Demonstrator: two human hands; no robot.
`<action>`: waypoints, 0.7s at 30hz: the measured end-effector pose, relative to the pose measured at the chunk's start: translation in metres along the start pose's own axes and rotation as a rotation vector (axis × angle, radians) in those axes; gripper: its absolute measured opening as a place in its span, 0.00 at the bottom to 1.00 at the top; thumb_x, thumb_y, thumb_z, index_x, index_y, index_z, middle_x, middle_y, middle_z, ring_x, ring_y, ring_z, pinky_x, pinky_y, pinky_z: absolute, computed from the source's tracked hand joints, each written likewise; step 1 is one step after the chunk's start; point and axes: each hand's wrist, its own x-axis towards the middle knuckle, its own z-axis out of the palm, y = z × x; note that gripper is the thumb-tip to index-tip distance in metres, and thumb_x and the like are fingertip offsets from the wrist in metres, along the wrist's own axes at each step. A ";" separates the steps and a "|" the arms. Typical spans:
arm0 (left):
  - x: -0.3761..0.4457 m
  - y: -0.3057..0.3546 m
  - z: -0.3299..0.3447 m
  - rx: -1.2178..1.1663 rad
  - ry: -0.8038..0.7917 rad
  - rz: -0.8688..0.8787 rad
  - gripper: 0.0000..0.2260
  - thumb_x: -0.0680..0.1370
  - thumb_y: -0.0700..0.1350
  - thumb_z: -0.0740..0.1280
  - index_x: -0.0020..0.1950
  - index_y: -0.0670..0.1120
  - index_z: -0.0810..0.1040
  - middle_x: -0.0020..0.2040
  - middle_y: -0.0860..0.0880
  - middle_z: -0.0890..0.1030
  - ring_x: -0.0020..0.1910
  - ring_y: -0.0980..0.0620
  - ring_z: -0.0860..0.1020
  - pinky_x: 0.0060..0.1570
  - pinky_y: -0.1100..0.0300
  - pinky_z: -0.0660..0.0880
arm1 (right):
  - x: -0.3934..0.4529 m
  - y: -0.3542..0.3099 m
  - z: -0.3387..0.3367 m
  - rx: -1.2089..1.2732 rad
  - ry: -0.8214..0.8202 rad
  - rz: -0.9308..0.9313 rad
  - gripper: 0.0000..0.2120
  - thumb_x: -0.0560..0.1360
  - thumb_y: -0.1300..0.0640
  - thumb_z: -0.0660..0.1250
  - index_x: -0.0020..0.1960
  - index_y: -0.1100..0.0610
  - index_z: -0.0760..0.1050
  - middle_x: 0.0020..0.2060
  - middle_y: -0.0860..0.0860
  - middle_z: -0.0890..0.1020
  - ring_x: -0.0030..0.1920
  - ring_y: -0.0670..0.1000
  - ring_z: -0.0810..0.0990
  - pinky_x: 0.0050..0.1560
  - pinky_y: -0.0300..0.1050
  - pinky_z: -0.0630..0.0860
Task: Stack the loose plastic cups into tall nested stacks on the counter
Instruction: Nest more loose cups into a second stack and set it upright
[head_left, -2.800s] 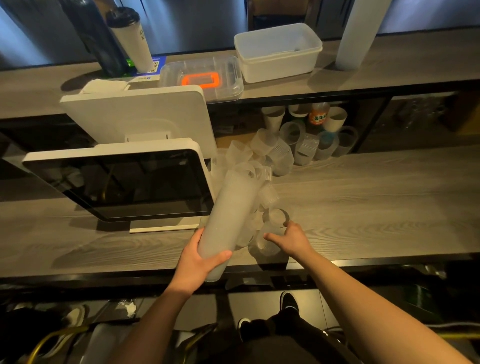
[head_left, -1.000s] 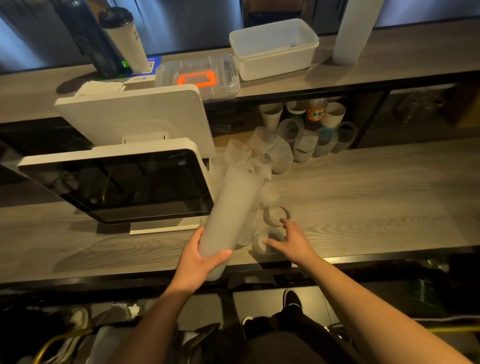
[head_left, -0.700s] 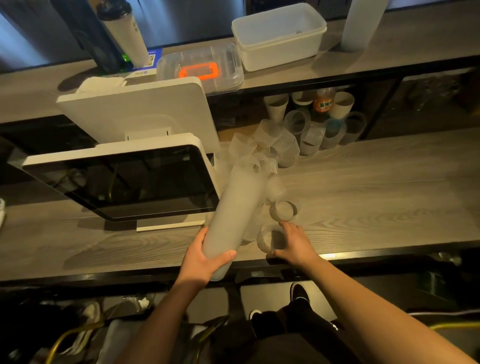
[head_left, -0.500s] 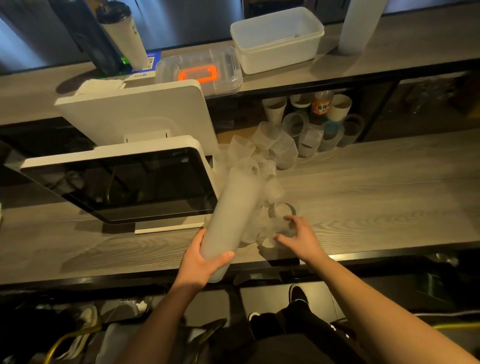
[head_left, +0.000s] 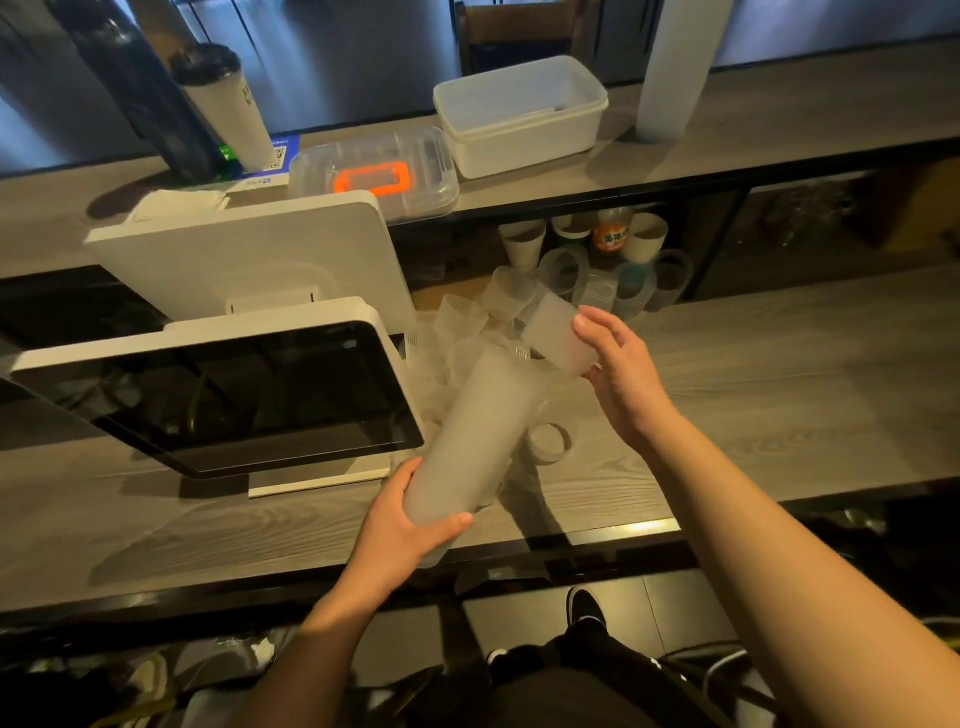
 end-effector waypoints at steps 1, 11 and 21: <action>0.001 0.001 0.001 0.010 0.000 0.009 0.39 0.58 0.64 0.77 0.67 0.60 0.69 0.59 0.61 0.75 0.56 0.60 0.76 0.46 0.66 0.74 | 0.002 -0.003 0.004 -0.055 -0.019 -0.014 0.37 0.66 0.38 0.73 0.70 0.54 0.73 0.62 0.51 0.79 0.62 0.50 0.78 0.60 0.48 0.76; 0.003 -0.001 -0.003 0.048 0.023 0.043 0.36 0.65 0.51 0.82 0.68 0.59 0.69 0.60 0.62 0.74 0.57 0.63 0.74 0.47 0.67 0.72 | 0.000 -0.005 0.022 -0.178 -0.073 -0.050 0.37 0.62 0.32 0.71 0.67 0.49 0.75 0.63 0.49 0.79 0.62 0.49 0.77 0.58 0.45 0.75; 0.010 -0.001 -0.005 0.012 0.051 0.015 0.35 0.66 0.53 0.81 0.67 0.61 0.67 0.60 0.62 0.73 0.58 0.60 0.74 0.48 0.63 0.74 | -0.006 0.009 0.042 -0.223 -0.236 0.025 0.37 0.65 0.31 0.69 0.68 0.49 0.73 0.64 0.46 0.78 0.64 0.46 0.76 0.65 0.46 0.72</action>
